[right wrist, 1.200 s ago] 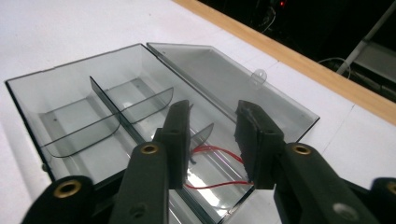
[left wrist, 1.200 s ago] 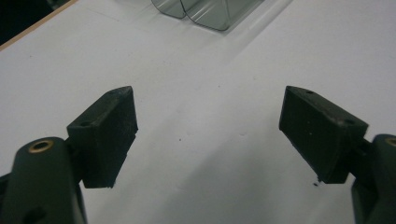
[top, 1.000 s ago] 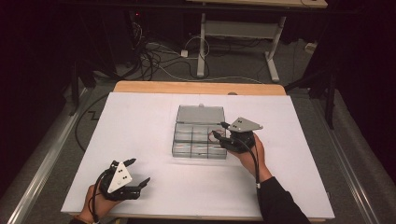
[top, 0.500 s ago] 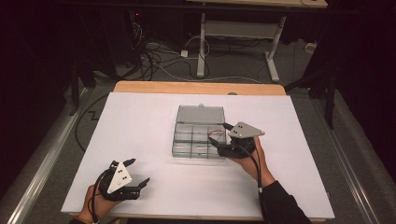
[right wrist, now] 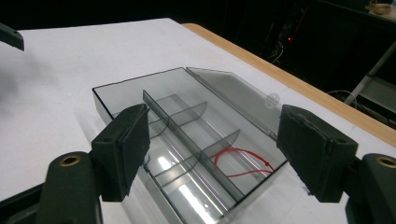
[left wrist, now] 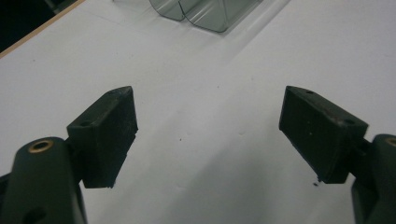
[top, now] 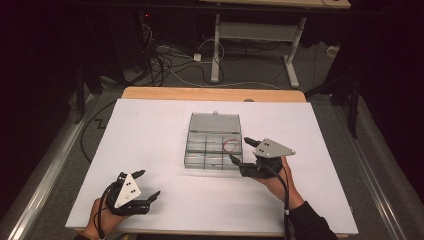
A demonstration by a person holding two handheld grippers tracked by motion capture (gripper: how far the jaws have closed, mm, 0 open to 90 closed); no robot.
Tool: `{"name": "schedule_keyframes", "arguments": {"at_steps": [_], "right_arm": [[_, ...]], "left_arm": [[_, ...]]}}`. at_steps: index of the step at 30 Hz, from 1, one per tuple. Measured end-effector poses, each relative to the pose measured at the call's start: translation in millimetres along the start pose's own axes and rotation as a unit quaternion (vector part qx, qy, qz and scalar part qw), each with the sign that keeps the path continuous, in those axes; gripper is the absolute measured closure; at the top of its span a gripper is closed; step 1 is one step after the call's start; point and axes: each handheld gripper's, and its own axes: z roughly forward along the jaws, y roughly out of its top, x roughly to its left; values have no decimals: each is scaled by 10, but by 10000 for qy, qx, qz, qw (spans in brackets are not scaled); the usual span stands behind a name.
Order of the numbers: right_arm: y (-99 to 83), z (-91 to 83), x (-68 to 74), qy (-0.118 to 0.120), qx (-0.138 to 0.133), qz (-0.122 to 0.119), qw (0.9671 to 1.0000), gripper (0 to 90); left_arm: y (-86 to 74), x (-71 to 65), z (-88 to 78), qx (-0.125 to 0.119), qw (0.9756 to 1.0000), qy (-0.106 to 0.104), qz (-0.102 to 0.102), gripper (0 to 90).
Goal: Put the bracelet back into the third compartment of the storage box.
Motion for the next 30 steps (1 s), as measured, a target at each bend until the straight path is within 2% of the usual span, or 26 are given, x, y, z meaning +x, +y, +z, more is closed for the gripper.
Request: {"name": "schedule_keyframes", "arguments": {"at_steps": [8, 20, 30], "right_arm": [[-65, -216, -12, -77, -107, 25, 9999, 266], [-187, -497, 16, -266, -81, -134, 9995, 260], [-343, -606, 23, -475, 153, -281, 9984, 256]], "left_arm": [[3, -8, 7, 3, 10000, -7, 17, 184], [4, -5, -6, -7, 10000, 12, 20, 184], [-2, -9, -4, 1, 10000, 11, -2, 184]]}}
